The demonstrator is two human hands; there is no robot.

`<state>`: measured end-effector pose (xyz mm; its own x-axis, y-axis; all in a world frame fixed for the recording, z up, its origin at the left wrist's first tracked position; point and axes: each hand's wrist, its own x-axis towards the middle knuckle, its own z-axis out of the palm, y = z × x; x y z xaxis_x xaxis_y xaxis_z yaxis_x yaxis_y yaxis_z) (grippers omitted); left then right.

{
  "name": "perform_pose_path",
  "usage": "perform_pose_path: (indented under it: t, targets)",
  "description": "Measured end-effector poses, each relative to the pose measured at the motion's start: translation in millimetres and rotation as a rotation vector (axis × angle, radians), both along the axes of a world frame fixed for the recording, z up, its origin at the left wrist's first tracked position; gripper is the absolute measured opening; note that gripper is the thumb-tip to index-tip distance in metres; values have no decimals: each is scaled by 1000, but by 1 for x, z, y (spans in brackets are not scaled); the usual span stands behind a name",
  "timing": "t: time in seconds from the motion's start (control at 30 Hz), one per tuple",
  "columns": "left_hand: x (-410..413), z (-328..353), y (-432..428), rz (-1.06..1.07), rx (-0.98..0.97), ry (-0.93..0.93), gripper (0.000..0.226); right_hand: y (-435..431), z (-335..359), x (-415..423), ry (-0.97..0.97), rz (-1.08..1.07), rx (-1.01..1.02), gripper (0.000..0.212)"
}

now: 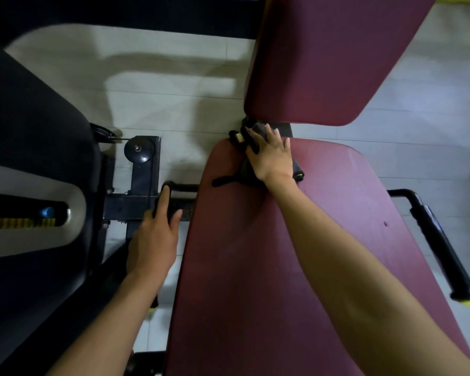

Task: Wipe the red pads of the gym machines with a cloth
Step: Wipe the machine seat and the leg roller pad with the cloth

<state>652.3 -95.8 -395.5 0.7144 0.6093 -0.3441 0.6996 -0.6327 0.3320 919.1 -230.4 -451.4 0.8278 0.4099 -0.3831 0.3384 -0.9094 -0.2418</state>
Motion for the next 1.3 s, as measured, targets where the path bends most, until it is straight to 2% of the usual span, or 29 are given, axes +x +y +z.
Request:
perform_pose_path:
  t: [0.2, 0.33, 0.4, 0.47, 0.57, 0.63, 0.73, 1.0, 1.1, 1.2, 1.3]
  targets:
    - [5, 2, 1, 2, 6, 20, 58, -59, 32, -72, 0, 83, 147, 53]
    - [3, 8, -5, -195, 231, -187, 46, -127, 77, -175, -22, 34, 150, 60]
    - [8, 20, -21, -304, 201, -252, 45, -166, 101, -230, -71, 32, 145, 59]
    - [15, 35, -47, -373, 115, -215, 44, -201, 122, -277, -94, 28, 128, 57]
    - [20, 41, -82, -410, 64, -37, 44, -224, 133, -308, -111, -9, 86, 57]
    - [19, 38, -91, -381, 74, 15, 45, -217, 127, -297, -105, -32, 53, 57]
    - [17, 38, -95, -311, 32, -10, 52, -194, 109, -254, -93, -37, 42, 56]
    - [16, 42, -105, -268, 7, 34, 61, -113, 34, -56, -37, -92, 108, 48]
    - [17, 40, -108, -255, 21, 27, 60, -90, 13, 6, -3, -87, 94, 53]
    - [17, 35, -109, -259, 38, 29, 61, -88, 4, 24, -10, -55, 87, 59]
    - [15, 32, -107, -297, 72, 10, 59, -104, 16, 5, 16, 10, 114, 60]
